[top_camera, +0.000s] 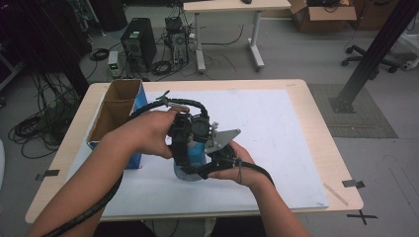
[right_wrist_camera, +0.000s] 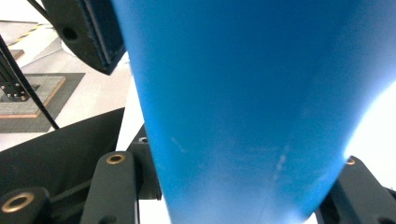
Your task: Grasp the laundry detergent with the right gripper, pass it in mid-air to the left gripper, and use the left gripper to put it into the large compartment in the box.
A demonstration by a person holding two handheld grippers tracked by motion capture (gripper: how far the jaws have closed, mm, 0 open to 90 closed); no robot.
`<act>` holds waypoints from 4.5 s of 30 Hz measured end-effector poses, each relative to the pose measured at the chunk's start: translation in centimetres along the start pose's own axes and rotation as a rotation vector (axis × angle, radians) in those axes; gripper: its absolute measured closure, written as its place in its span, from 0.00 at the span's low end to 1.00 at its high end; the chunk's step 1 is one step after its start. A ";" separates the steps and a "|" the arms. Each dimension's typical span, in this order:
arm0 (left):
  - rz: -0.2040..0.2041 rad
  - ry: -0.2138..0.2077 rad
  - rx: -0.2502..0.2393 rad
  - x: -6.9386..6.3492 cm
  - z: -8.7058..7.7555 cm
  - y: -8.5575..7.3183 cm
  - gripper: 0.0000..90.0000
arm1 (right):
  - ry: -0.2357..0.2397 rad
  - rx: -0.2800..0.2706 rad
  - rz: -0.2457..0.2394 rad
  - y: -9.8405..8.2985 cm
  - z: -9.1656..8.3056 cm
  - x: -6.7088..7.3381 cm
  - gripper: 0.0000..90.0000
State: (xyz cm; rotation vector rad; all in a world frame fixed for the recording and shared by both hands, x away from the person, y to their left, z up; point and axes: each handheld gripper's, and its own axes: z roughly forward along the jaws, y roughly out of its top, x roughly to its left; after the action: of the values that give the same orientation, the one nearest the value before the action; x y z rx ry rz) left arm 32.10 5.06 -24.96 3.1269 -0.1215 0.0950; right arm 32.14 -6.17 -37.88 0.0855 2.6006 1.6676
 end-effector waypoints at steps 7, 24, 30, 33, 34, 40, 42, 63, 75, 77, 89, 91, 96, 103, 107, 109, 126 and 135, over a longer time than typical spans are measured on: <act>-0.004 0.013 0.004 0.0 0.0 0.0 0.33 | -0.003 -0.005 -0.001 0.1 0.0 0.0 0.50; -0.040 0.020 0.056 -0.4 -0.4 0.6 0.42 | -0.009 -0.002 -0.018 0.4 -0.1 0.1 0.50; -0.042 0.023 0.050 -0.5 -0.5 0.7 0.43 | -0.014 -0.019 -0.021 0.4 -0.3 0.2 0.49; -0.047 0.023 0.054 -0.5 -0.6 0.9 0.43 | -0.009 -0.026 -0.023 0.3 -0.3 0.2 0.49; -0.047 0.023 0.054 -0.5 -0.6 0.9 0.43 | -0.009 -0.026 -0.023 0.3 -0.3 0.2 0.49; -0.044 0.035 0.063 -0.7 -1.1 1.0 0.43 | -0.019 -0.058 0.000 0.2 -0.4 0.3 0.43; -0.048 0.028 0.061 -0.6 -1.3 1.0 0.43 | -0.022 -0.074 0.012 0.0 -0.5 0.3 0.43; -0.047 0.033 0.067 -0.5 -1.3 1.3 0.43 | -0.009 -0.125 0.074 -0.6 -1.0 0.2 0.16; -0.057 0.022 0.077 0.0 -1.1 1.6 0.43 | 0.036 -0.178 0.100 -1.0 -2.4 0.1 0.00; -0.066 0.018 0.084 0.0 -1.2 1.7 0.43 | 0.028 -0.175 0.101 -1.2 -3.3 0.1 0.00; -0.137 0.029 0.115 0.7 -2.9 0.6 0.43 | -0.028 -0.153 0.095 -1.9 -8.3 -0.2 0.00; -0.169 0.027 0.115 1.1 -3.3 0.3 0.43 | -0.041 -0.142 0.094 -1.9 -9.3 -0.4 0.00; -0.269 0.040 0.122 1.9 -4.2 -0.4 0.42 | -0.084 -0.107 0.085 -1.8 -11.3 -0.7 0.00; -0.407 0.053 0.132 2.9 -5.2 -1.4 0.42 | -0.128 -0.054 0.070 -1.7 -13.7 -1.2 0.00; -0.461 0.043 0.131 3.1 -5.6 -2.1 0.42 | -0.147 -0.033 0.071 -1.9 -14.9 -1.4 0.00; -0.480 0.045 0.129 3.3 -5.8 -2.4 0.42 | -0.154 -0.030 0.073 -2.1 -15.5 -1.4 0.00; -0.745 0.068 0.098 5.3 -8.9 -4.8 0.42 | -0.211 -0.001 0.075 -2.3 -19.6 -1.9 0.00; -0.919 0.030 0.085 6.0 -10.0 -6.0 0.42 | -0.214 0.072 0.059 -2.2 -21.0 -3.0 0.00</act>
State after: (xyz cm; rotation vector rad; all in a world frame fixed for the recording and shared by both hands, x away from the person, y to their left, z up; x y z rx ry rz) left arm 37.97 10.74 -14.62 2.9037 1.3046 0.1304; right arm 33.61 -26.30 -31.09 0.3280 2.5190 1.4892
